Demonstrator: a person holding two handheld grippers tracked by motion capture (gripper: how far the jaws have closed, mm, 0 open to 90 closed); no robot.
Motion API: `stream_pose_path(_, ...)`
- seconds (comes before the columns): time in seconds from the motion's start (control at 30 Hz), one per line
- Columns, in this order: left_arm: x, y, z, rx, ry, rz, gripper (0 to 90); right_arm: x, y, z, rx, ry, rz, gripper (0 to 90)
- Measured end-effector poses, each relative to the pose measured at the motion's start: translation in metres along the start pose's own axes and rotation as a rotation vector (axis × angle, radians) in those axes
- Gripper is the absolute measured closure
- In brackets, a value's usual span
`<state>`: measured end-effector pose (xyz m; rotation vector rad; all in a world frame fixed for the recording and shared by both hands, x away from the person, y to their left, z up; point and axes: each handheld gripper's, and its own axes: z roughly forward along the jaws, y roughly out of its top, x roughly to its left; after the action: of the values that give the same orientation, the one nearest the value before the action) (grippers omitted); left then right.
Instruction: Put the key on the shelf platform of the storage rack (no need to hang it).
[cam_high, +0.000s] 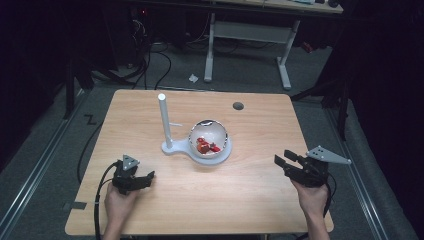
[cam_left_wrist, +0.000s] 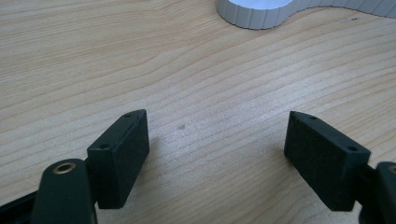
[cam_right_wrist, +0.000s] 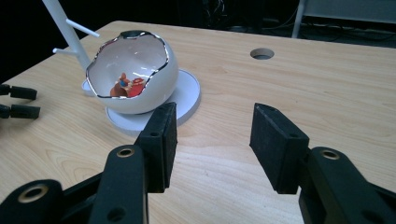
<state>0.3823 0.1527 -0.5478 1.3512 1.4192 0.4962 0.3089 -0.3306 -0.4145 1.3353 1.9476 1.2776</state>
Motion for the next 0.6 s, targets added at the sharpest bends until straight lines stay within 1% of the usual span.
stream_pose_path(0.17, 0.0, 0.0, 0.0, 0.0, 0.0, 0.0, 22.4, 0.002, -0.006, 0.004, 0.01, 0.007, 0.0, 51.4)
stream_pose_path(0.4, 0.0, 0.0, 0.0, 0.0, 0.0, 0.001, 22.4, 0.005, -0.013, 0.012, 0.016, 0.025, 0.012, 51.4)
stream_pose_path(0.6, 0.0, 0.0, 0.0, 0.0, 0.001, 0.001, 22.4, 0.009, -0.017, 0.021, 0.029, 0.034, 0.005, 51.5)
